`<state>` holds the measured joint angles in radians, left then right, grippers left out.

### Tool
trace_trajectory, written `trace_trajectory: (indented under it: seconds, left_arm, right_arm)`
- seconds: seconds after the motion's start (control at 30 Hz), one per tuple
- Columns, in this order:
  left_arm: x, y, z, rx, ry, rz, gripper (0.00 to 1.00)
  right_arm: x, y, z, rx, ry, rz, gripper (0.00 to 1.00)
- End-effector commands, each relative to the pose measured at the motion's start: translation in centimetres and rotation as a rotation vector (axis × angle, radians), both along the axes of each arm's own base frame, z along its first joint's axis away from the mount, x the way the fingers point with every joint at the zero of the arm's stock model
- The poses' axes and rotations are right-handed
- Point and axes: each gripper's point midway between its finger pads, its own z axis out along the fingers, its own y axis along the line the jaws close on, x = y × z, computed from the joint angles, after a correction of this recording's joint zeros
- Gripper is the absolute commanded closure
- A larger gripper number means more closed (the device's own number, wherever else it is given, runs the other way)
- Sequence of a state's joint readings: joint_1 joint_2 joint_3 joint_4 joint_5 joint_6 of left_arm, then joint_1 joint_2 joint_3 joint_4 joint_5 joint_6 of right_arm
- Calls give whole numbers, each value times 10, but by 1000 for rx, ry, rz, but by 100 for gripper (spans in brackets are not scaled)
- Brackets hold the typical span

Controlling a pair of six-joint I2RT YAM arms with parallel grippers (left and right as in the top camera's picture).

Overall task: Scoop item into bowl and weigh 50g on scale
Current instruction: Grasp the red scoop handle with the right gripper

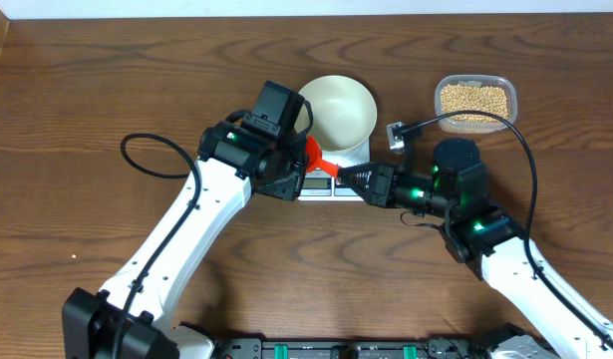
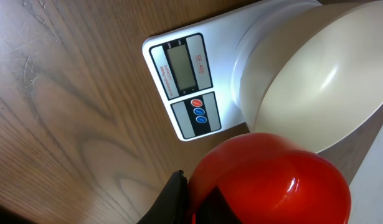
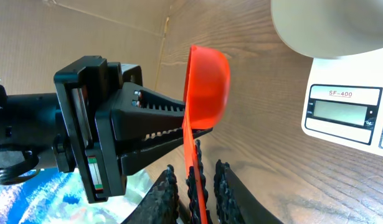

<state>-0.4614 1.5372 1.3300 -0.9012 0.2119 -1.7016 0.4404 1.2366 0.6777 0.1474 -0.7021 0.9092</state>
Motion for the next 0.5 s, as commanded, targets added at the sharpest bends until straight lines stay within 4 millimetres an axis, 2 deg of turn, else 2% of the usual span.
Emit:
trace_trajectory:
  seconds: [0.0, 0.37, 0.47]
  left_arm:
    - [-3, 0, -4, 0, 19, 1, 93]
    - [-3, -1, -4, -1, 19, 1, 93]
    - [-3, -1, -4, -1, 19, 1, 93]
  right_arm:
    - [-4, 6, 9, 14, -17, 24, 81]
    - [-3, 6, 9, 10, -17, 17, 86]
    - [-3, 6, 8, 8, -15, 14, 93]
